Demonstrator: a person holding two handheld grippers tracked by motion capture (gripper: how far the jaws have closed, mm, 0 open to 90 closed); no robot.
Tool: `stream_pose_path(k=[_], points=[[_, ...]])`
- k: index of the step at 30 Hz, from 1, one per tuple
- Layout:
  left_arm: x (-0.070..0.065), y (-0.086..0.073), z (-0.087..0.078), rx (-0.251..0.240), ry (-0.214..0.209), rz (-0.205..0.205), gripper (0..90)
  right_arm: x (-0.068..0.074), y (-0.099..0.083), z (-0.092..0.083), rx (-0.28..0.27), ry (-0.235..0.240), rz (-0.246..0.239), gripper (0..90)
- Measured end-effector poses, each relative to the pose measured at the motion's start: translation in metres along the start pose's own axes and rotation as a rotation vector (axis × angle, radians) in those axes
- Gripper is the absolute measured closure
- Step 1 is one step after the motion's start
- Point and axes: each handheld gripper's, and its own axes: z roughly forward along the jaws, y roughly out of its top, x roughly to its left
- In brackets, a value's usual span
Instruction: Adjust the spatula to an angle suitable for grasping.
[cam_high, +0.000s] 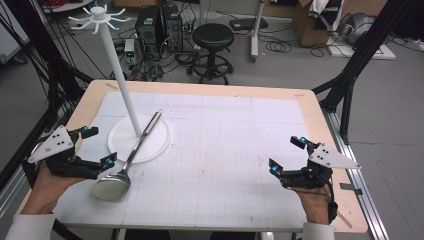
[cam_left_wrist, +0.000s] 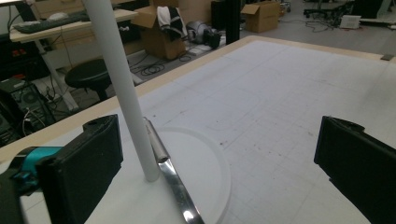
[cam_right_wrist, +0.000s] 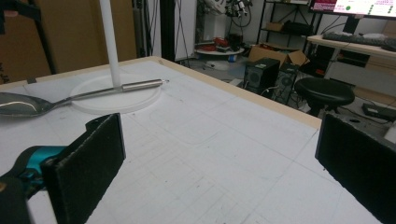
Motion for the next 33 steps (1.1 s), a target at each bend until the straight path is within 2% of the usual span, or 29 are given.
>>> stream_pose_path(k=[3, 4, 5, 7, 9, 10, 11, 12, 13, 14, 16, 17, 18, 20, 21, 23, 25, 26, 27, 29, 32, 33], points=[[0.0, 0.0, 0.001, 0.003, -0.01, 0.008, 1.7, 0.0, 0.0, 0.0, 0.001, -0.001, 0.003, 0.9], [0.001, 0.001, 0.003, 0.035, -0.027, 0.018, 1.7, -0.001, 0.0, -0.001, -0.002, -0.004, 0.001, 0.8], [0.001, 0.001, 0.003, 0.035, -0.027, 0.018, 1.7, -0.001, 0.0, -0.001, -0.002, -0.004, 0.001, 0.8], [-0.001, 0.003, 0.007, 0.063, -0.049, 0.046, 1.8, -0.001, 0.0, -0.001, -0.003, -0.001, 0.003, 0.9], [0.0, 0.005, 0.008, 0.072, -0.063, 0.05, 2.2, -0.001, 0.0, -0.001, -0.002, -0.002, 0.002, 0.9], [0.0, 0.008, 0.011, 0.08, -0.09, 0.049, 2.8, 0.0, 0.001, 0.0, 0.001, -0.001, -0.002, 0.9], [0.0, 0.008, 0.011, 0.08, -0.09, 0.049, 2.8, 0.0, 0.001, 0.0, 0.001, -0.001, -0.002, 0.9], [0.001, 0.012, 0.014, 0.101, -0.119, 0.058, 2.8, 0.001, 0.001, 0.001, 0.004, 0.002, -0.005, 0.9], [0.001, 0.012, 0.014, 0.101, -0.119, 0.058, 2.8, 0.001, 0.001, 0.001, 0.004, 0.002, -0.005, 0.9], [0.002, 0.015, 0.016, 0.133, -0.135, 0.082, 2.8, 0.002, 0.001, 0.002, 0.007, 0.006, -0.009, 0.9], [0.002, 0.019, 0.019, 0.159, -0.175, 0.106, 2.9, 0.002, 0.001, 0.002, 0.009, 0.005, -0.014, 0.8], [0.002, 0.019, 0.019, 0.159, -0.175, 0.106, 3.3, 0.002, 0.001, 0.002, 0.009, 0.005, -0.014, 0.8], [0.002, 0.023, 0.022, 0.197, -0.202, 0.143, 3.9, 0.002, 0.001, 0.003, 0.009, 0.01, -0.014, 0.8], [0.001, 0.025, 0.023, 0.215, -0.216, 0.157, 4.0, 0.002, 0.001, 0.003, 0.009, 0.011, -0.013, 0.8], [0.0, 0.029, 0.026, 0.25, -0.247, 0.184, 4.0, 0.002, 0.001, 0.002, 0.01, 0.008, -0.01, 0.8], [-0.001, 0.03, 0.028, 0.262, -0.26, 0.193, 4.0, 0.002, 0.001, 0.002, 0.01, 0.008, -0.01, 0.9], [-0.002, 0.032, 0.031, 0.289, -0.288, 0.22, 4.0, 0.002, 0.001, 0.003, 0.008, 0.007, -0.013, 0.9], [-0.006, 0.032, 0.035, 0.319, -0.32, 0.245, 4.0, 0.003, 0.002, 0.003, 0.012, 0.009, -0.013, 0.9], [-0.006, 0.032, 0.035, 0.319, -0.32, 0.245, 4.0, 0.003, 0.002, 0.003, 0.011, 0.007, -0.018, 0.8], [-0.009, 0.033, 0.04, 0.388, -0.358, 0.3, 4.0, 0.003, 0.002, 0.004, 0.013, 0.007, -0.024, 0.8], [-0.01, 0.036, 0.045, 0.423, -0.401, 0.311, 4.1, 0.004, 0.002, 0.004, 0.012, 0.006, -0.023, 0.8], [-0.01, 0.036, 0.045, 0.423, -0.401, 0.311, 4.0, 0.004, 0.002, 0.004, 0.012, 0.006, -0.024, 0.8]])
